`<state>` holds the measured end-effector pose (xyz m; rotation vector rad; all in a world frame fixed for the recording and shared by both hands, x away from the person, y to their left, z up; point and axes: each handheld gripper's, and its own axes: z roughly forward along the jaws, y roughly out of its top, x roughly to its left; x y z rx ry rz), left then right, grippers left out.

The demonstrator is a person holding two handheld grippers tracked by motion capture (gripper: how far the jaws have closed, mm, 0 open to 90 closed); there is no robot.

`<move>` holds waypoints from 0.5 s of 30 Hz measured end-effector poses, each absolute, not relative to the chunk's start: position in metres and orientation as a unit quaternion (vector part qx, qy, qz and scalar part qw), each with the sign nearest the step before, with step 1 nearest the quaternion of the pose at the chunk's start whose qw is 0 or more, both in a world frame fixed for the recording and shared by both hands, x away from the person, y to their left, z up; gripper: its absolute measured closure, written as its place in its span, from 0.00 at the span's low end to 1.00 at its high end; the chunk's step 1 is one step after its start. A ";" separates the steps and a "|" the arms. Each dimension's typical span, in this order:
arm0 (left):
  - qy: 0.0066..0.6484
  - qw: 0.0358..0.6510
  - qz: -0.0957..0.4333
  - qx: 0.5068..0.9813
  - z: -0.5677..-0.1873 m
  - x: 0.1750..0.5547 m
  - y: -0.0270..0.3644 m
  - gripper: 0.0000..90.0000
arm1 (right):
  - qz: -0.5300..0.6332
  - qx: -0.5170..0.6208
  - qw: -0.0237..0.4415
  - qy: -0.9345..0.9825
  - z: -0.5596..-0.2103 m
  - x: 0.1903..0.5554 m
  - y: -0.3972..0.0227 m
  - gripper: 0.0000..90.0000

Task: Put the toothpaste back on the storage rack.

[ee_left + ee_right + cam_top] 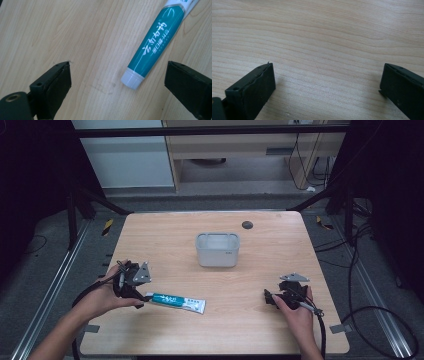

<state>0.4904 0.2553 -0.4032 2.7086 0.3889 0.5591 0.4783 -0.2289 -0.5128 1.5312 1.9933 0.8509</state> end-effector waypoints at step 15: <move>0.068 0.168 0.156 0.971 -0.399 0.498 0.225 0.07 | 0.311 0.559 0.242 0.729 -0.513 0.478 -0.229 0.00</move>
